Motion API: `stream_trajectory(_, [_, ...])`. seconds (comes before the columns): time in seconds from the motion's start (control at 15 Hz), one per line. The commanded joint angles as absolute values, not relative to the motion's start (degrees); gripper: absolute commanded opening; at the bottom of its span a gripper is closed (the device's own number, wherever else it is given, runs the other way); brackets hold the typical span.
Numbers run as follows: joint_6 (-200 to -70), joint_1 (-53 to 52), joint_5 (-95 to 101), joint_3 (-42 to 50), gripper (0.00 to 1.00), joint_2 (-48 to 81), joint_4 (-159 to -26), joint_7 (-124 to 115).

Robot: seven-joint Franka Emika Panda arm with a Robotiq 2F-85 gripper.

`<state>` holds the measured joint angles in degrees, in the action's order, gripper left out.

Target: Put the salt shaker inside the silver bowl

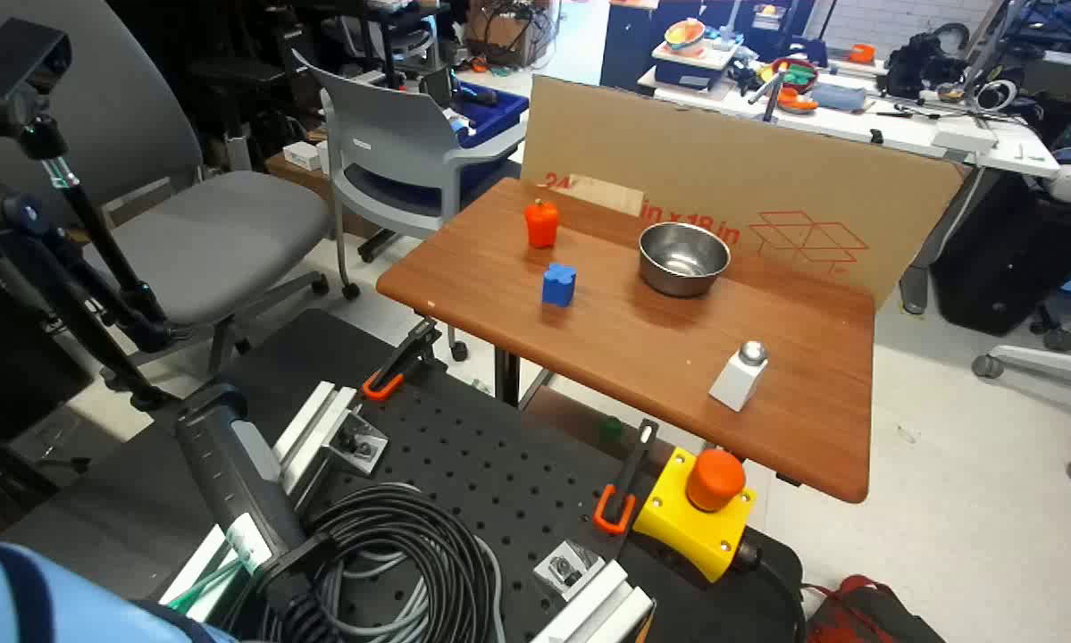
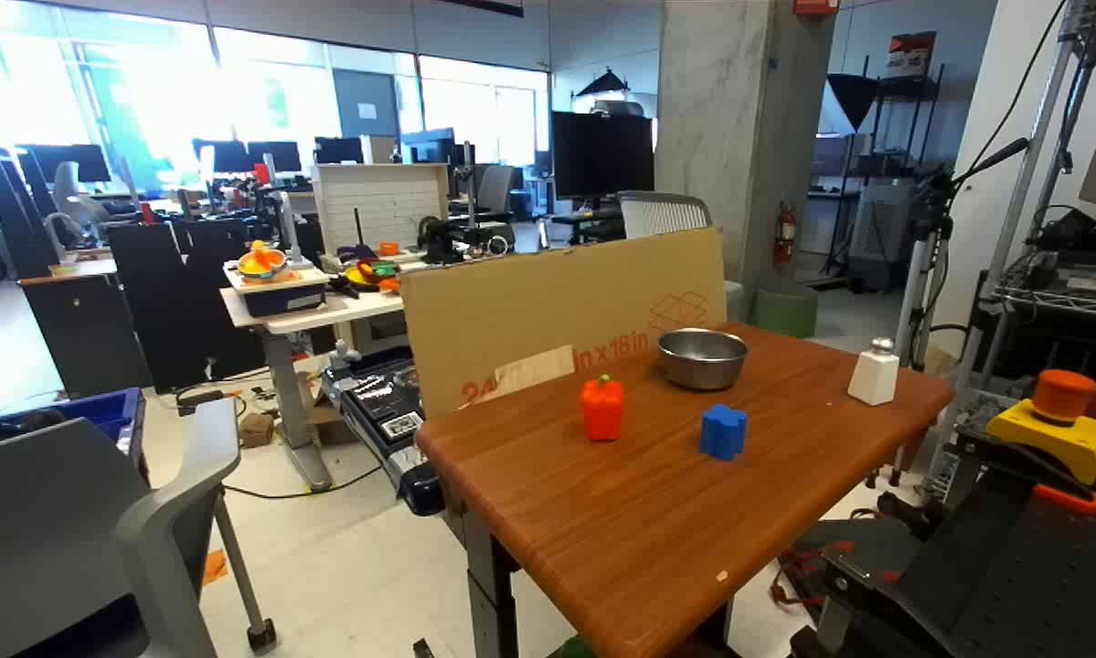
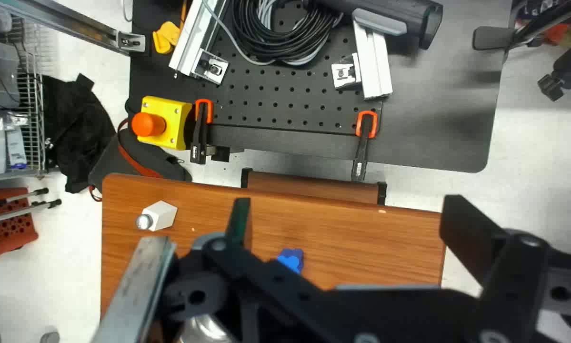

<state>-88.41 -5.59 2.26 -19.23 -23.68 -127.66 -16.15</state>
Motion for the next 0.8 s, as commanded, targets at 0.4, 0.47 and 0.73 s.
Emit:
stream_trajectory(0.4, [-88.3, -7.3, 2.7, -17.8, 1.0, -23.4, -127.5, -16.7])
stream_trajectory(0.47, [-89.0, -7.1, 3.1, -17.7, 1.0, -23.3, -127.8, -16.9])
stream_trajectory(0.73, [-91.3, -5.7, 6.2, -14.8, 1.0, -23.3, -129.2, -15.1])
